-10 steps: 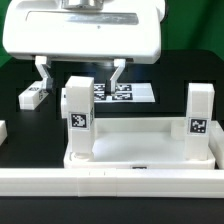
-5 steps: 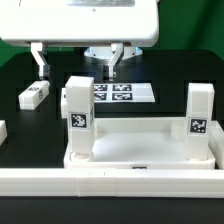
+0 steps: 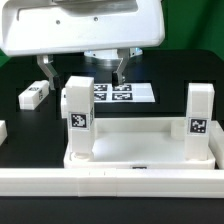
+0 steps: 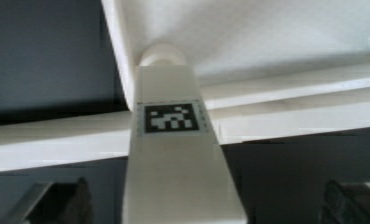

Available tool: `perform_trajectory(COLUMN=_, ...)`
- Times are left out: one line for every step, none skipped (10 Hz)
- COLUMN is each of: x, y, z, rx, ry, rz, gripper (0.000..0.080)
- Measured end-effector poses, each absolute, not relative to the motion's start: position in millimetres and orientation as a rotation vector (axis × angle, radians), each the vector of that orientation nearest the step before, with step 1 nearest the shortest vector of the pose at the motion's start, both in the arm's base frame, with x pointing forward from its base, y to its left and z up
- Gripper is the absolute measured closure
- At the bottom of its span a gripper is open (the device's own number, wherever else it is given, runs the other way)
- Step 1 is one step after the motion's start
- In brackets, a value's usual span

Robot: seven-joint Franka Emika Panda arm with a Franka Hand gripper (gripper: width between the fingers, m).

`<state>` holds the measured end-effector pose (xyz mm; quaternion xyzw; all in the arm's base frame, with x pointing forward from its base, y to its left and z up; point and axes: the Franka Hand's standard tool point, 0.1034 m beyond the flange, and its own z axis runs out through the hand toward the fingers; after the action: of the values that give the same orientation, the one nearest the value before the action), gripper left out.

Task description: Assemble desk

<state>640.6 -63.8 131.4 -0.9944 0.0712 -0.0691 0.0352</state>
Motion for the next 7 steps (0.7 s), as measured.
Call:
perform_trajectory(x=638.8, y=-63.5, z=128.3, rx=-3.047, ry=0.205, rz=-0.079, gripper=0.0151)
perform_trajectory(x=640.2, y=-65.4, z=126.8, rx=-3.042, ry=0.191, rz=0.021, gripper=0.0151)
perform_trajectory(x=644.3, y=-67.9, z=125.5, rx=-3.042, ry=0.188, rz=0.055, gripper=0.0151)
perform_trajectory(x=647.8, y=-69.8, z=125.6, rx=-3.052, ry=0.184, rz=0.031, gripper=0.0151)
perform_trajectory(x=648.3, y=-72.2, z=126.1, rx=-3.071, ry=0.165, rz=0.031, gripper=0.0151)
perform_trajectory(x=649.1, y=-73.5, z=126.1, rx=-3.084, ry=0.148, rz=0.025, gripper=0.0151)
perform_trajectory(x=650.2, y=-74.2, z=125.6, rx=-3.086, ry=0.148, rz=0.012, gripper=0.0151)
